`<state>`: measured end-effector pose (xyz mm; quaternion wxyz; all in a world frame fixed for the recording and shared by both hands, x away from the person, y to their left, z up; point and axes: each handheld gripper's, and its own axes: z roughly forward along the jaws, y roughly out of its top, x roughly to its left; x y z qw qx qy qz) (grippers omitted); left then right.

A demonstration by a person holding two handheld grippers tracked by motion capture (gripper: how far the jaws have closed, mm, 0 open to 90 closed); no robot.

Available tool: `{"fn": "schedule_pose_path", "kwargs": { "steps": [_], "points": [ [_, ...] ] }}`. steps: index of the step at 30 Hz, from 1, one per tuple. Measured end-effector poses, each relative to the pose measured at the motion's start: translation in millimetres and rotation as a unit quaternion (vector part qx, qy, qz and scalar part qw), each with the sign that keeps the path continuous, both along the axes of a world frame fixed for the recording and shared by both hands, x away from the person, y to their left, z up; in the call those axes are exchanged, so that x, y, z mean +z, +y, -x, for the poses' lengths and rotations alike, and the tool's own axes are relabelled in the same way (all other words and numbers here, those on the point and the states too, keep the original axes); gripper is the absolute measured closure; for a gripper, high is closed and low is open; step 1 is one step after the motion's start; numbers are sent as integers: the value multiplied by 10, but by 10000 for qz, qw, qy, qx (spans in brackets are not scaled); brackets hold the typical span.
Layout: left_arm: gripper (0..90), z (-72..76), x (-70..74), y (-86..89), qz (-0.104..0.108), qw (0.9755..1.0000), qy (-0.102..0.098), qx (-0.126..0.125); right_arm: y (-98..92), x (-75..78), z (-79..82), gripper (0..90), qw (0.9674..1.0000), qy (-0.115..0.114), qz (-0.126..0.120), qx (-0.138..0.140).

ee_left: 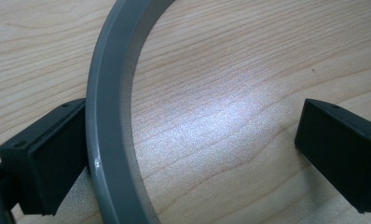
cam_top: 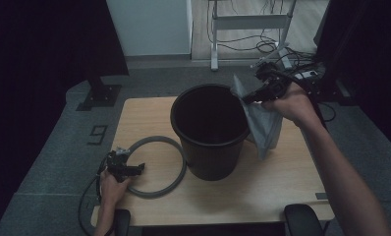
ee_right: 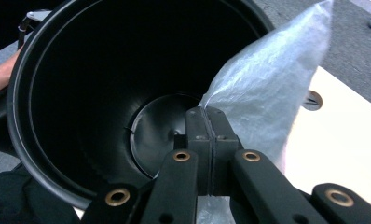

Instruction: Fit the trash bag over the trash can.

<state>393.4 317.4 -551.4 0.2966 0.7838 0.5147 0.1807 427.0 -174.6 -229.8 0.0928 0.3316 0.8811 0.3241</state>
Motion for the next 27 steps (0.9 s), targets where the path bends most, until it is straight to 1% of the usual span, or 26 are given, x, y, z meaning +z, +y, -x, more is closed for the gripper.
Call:
{"fn": "schedule_pose_path", "kwargs": {
  "steps": [8, 11, 13, 19, 27],
  "points": [
    [0, 0, 0, 0, 0, 10000, 1, 0, 236, -77, -41, 890, 9998, 79, 84, 158],
    [0, 0, 0, 0, -1, 10000, 1, 1, 326, -105, -58, 890, 9996, 69, 156, 217],
    [0, 1, 0, 0, -1, 10000, 0, 2, 380, -124, -66, 890, 9995, 92, 160, 247],
    [0, 2, 0, -1, -3, 10000, 0, 4, 506, -203, -94, 890, 9991, 122, 259, 321],
    [0, 4, -1, -3, -3, 10000, -4, 10, 701, -251, -117, 890, 9984, 112, 310, 458]
  ]
}}
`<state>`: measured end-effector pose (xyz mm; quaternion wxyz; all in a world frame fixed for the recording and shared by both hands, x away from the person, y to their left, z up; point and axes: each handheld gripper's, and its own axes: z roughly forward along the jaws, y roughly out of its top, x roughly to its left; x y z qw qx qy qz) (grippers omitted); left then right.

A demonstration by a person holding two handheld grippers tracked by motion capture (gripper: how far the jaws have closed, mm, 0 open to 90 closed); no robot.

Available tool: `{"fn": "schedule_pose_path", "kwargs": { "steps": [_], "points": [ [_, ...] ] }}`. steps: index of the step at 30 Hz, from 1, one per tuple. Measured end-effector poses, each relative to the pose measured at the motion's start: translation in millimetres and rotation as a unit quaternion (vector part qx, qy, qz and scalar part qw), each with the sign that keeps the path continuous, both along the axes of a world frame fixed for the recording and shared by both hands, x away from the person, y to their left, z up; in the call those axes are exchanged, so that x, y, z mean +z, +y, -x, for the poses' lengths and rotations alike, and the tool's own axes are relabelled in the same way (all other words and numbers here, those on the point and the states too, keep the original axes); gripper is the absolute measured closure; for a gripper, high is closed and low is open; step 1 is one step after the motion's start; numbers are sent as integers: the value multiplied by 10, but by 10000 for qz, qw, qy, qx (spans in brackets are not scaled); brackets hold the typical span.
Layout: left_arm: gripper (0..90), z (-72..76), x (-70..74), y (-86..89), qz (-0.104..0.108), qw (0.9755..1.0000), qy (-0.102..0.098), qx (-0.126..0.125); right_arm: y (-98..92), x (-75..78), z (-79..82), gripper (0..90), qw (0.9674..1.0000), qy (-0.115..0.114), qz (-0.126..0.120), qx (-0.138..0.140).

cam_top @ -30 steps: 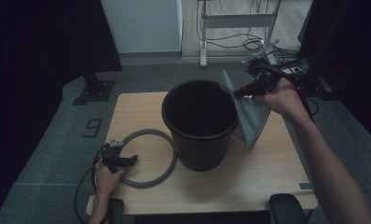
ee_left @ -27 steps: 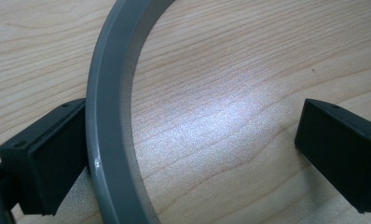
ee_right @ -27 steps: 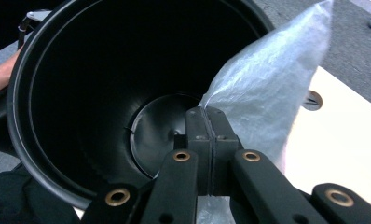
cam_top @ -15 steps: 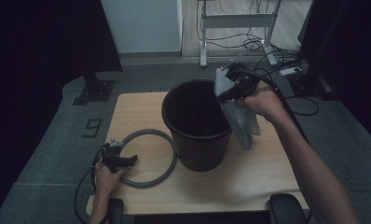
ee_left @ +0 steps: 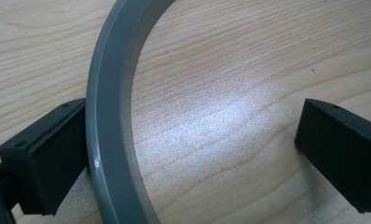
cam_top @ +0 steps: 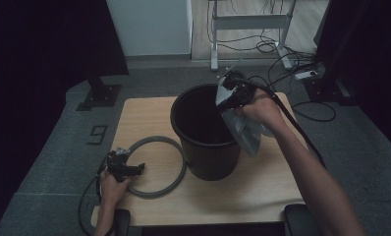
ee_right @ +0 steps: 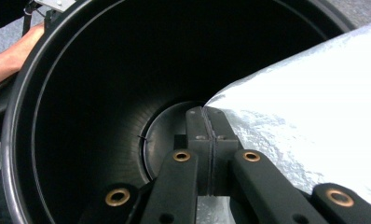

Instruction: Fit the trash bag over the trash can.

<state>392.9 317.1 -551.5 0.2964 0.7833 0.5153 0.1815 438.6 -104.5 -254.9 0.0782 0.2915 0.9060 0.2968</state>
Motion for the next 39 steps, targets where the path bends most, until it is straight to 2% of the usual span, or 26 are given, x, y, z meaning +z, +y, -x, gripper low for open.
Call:
{"fn": "schedule_pose_path", "kwargs": {
  "steps": [10, 18, 26, 30, 32, 34, 36, 39],
  "points": [
    [0, 1, 0, -1, 0, 10000, -2, 0, 209, -111, -63, 889, 10000, 54, 48, 66],
    [0, 3, 0, -1, -1, 10000, -2, 0, 396, -239, -120, 889, 9995, 178, -59, 247],
    [0, 7, 0, 0, 4, 10000, 1, -11, 701, -332, -189, 887, 9992, 102, 107, 377],
    [0, 13, 1, 1, 7, 10000, 3, -21, 789, -457, -239, 875, 9986, 183, 325, 364],
    [0, 16, 0, 0, 7, 10000, 1, -23, 795, -526, -256, 815, 9982, 253, 357, 398],
    [0, 16, 0, 0, 7, 10000, 0, -23, 786, -559, -261, 691, 9981, 317, 324, 415],
    [0, 16, 0, 0, 7, 10000, 1, -22, 777, -539, -249, 575, 9979, 325, 291, 478],
    [0, 17, 0, -1, 7, 10000, -1, -20, 737, -439, -220, 432, 9981, 288, 102, 540]
  ]
}}
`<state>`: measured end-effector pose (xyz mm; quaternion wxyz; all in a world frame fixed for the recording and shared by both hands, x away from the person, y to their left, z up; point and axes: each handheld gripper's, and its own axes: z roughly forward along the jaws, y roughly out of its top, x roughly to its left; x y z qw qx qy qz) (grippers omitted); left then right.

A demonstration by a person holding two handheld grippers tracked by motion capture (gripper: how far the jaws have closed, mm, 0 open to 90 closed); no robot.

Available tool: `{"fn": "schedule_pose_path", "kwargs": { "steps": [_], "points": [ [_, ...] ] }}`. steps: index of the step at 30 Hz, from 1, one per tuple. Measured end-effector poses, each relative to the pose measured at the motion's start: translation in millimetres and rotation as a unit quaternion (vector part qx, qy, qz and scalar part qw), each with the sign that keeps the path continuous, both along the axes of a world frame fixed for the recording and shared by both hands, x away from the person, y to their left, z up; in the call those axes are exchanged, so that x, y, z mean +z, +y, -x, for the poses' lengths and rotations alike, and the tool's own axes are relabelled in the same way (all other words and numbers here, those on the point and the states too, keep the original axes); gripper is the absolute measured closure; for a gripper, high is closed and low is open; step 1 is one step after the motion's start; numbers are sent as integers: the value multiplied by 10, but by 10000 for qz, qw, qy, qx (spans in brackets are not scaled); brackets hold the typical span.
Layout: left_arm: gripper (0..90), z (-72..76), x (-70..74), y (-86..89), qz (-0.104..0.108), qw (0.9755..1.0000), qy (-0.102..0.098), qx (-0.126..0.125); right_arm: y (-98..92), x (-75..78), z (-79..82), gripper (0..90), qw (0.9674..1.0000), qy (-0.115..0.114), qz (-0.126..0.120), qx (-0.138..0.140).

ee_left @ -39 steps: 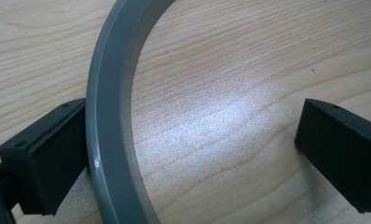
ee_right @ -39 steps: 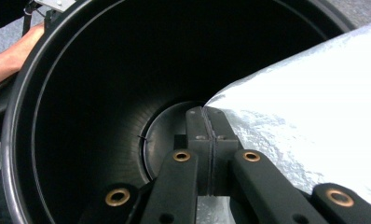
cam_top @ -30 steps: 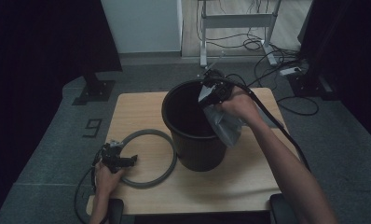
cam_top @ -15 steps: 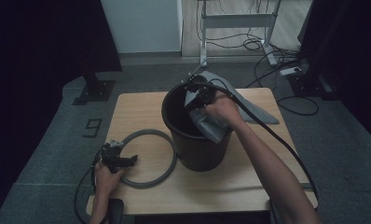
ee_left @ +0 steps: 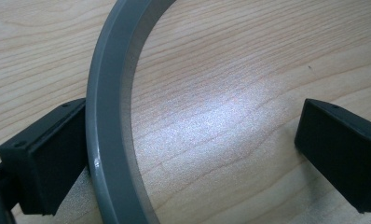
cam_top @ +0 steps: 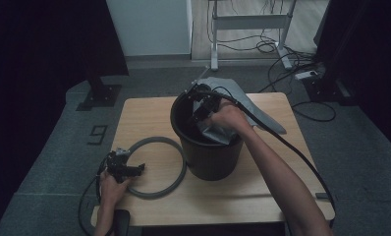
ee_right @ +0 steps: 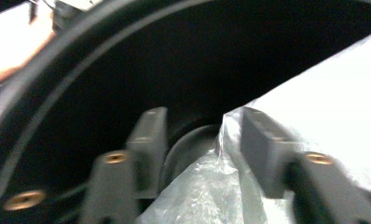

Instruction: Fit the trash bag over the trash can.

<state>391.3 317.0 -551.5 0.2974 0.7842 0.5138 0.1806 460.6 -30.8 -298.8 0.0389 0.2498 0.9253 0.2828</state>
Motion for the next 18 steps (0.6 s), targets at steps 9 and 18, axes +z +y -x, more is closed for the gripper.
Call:
{"fn": "schedule_pose_path", "kwargs": {
  "steps": [9, 18],
  "points": [
    [0, 1, 0, -1, 1, 10000, 0, 3, -240, 260, 14, 301, 9987, -333, -168, -344],
    [0, 1, 0, -1, -1, 10000, 2, 4, -531, 507, 51, 291, 9947, -763, -179, -663]
  ]
}}
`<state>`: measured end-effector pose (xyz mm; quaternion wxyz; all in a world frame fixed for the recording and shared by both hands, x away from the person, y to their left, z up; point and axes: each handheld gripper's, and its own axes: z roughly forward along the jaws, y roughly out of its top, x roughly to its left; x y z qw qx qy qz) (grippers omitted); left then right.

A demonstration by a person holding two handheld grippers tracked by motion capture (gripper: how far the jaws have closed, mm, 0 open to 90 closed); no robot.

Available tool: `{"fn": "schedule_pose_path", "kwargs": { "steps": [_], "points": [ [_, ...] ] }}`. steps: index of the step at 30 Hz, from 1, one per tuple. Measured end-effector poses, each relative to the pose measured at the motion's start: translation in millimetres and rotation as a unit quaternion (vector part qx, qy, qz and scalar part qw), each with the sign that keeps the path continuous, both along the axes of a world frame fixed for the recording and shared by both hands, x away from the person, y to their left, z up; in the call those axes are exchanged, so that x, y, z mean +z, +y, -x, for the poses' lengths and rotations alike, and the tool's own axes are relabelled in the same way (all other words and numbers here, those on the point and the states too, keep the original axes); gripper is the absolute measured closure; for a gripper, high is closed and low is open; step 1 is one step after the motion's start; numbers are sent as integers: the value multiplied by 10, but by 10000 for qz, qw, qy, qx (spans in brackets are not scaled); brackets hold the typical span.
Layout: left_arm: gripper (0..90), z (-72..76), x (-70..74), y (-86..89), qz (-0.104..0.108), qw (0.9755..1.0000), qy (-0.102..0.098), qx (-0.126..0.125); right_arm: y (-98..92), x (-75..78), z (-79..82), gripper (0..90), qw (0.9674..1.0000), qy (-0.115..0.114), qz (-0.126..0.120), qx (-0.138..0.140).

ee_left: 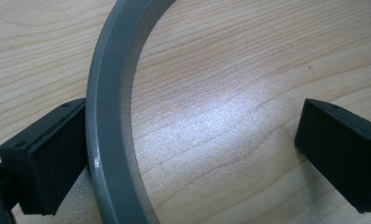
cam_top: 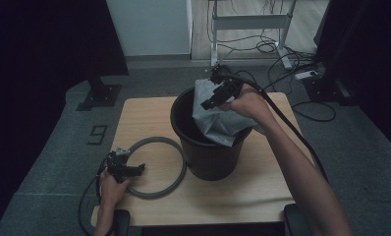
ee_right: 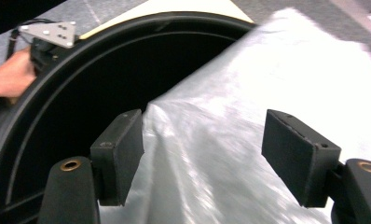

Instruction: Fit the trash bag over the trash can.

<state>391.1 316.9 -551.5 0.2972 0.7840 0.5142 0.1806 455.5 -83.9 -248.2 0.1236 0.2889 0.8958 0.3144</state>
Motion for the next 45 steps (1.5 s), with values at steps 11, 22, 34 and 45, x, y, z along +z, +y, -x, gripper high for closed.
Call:
{"fn": "schedule_pose_path", "kwargs": {
  "steps": [11, 22, 34, 45],
  "points": [
    [0, 0, 0, 0, 1, 10000, 1, 2, -591, -41, -40, 338, 9959, -224, 315, -822],
    [0, 0, 0, 0, 1, 10000, 0, 2, -902, -191, -2, 758, 9938, -128, 464, -1005],
    [0, 0, 0, 0, -1, 10000, 0, 2, -819, -27, 84, 893, 9960, -186, 243, -836],
    [0, 0, 0, 0, 3, 10000, 1, 3, -841, -130, 15, 438, 9904, -165, 518, -1271]
  ]
}}
